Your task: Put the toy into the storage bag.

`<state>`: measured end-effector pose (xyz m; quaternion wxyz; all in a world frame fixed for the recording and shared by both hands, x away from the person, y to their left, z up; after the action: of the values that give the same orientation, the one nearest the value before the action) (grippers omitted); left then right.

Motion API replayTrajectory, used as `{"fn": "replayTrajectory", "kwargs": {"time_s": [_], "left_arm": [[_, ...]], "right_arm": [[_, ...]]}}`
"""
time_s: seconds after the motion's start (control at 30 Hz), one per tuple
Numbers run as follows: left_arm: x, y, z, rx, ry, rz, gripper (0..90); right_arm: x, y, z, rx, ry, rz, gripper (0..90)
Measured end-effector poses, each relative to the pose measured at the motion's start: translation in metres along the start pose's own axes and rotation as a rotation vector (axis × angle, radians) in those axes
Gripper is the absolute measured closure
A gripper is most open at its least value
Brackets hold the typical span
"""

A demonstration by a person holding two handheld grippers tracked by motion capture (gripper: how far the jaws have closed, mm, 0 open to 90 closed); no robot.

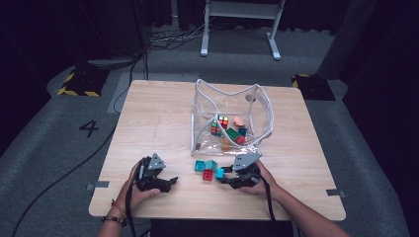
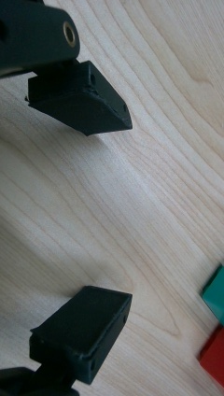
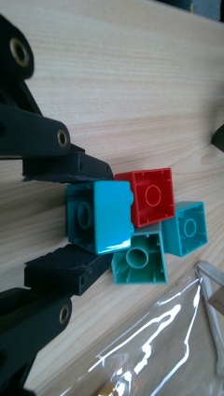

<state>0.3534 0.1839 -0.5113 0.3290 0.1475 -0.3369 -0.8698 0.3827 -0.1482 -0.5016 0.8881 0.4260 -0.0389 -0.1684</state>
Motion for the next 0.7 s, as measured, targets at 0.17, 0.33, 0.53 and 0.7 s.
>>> {"fn": "replayTrajectory", "kwargs": {"time_s": [0.17, 0.33, 0.53, 0.7], "left_arm": [[0.000, 0.000, 0.000, 0.001, 0.000, 0.000, 15.7], [0.000, 0.000, 0.000, 0.000, 0.002, -0.001, 15.7], [0.000, 0.000, 0.000, 0.002, 0.003, 0.001, 15.6], [0.000, 0.000, 0.000, 0.001, 0.002, 0.001, 15.6]], "right_arm": [[0.008, -0.005, 0.027, 0.026, -0.024, 0.005, 58.9], [0.021, -0.017, 0.061, 0.053, -0.086, -0.024, 58.9], [0.041, -0.040, 0.099, 0.096, -0.176, -0.100, 58.9], [0.059, -0.054, 0.124, 0.125, -0.271, -0.150, 58.9]]}}
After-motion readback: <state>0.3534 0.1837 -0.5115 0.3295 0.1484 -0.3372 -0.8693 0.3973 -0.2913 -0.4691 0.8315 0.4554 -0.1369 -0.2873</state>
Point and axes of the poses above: each handheld gripper's, and its own axes: z roughly backward along the jaws, y roughly out of its top, x roughly to its right, the point moved 1 cm from there along -z, roughly forward along the jaws, and after that the axes turned 5 degrees about -z, right-handed, at the moved point
